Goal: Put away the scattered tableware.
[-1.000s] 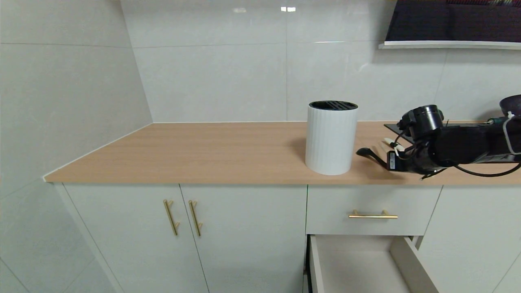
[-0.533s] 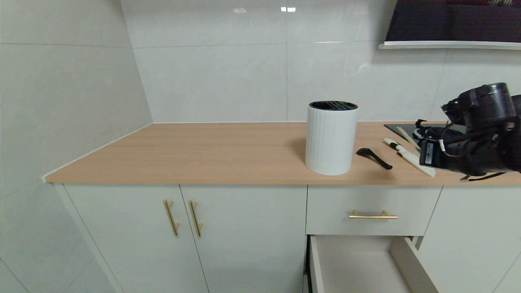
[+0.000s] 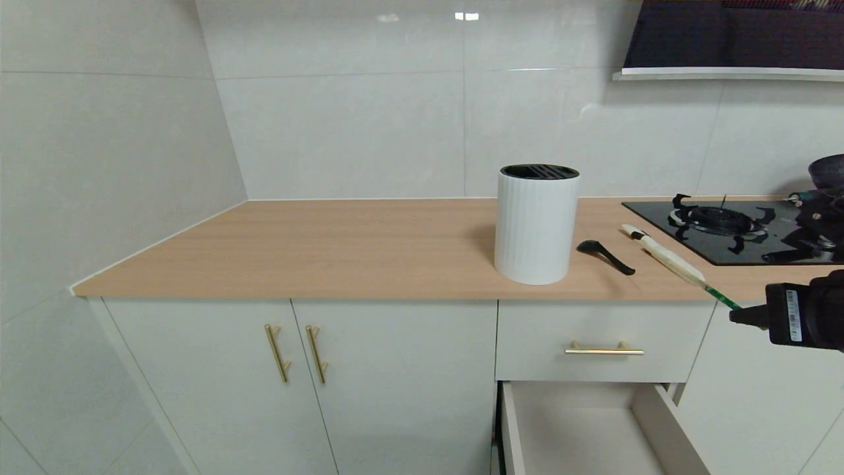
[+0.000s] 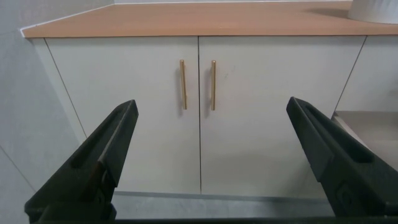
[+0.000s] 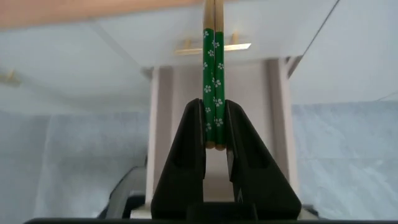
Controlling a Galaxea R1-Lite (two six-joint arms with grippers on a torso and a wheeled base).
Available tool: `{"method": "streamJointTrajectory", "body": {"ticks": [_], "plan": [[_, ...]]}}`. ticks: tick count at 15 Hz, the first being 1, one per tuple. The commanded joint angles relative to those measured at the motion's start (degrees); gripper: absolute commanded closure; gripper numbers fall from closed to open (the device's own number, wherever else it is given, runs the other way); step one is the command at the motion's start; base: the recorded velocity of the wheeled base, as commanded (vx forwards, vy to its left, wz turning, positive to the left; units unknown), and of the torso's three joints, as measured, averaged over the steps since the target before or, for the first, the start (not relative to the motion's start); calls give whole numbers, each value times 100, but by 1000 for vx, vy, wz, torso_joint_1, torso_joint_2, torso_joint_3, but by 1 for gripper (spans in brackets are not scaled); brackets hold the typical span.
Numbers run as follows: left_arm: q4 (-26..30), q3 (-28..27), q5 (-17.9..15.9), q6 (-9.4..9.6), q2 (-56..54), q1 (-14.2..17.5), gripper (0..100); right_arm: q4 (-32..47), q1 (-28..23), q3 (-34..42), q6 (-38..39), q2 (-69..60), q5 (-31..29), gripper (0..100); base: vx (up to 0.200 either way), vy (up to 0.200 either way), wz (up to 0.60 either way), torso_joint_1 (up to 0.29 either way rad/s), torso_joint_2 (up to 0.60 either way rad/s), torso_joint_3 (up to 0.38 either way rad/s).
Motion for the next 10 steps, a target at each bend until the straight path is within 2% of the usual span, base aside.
{"method": "streamJointTrajectory", "body": {"ticks": [1,6,10], "plan": [[-8,0,2,-1,0,2,0,-12,39,176,-52,-311,9,100,0,0,0,0,0,0],[-8,0,2,-1,0,2,0,-12,548,387,-43,-303,36,100,0,0,0,0,0,0],[-8,0,2,-1,0,2,0,-12,680,501,-61,-329,299,100,0,0,0,-16,37,26]]}}
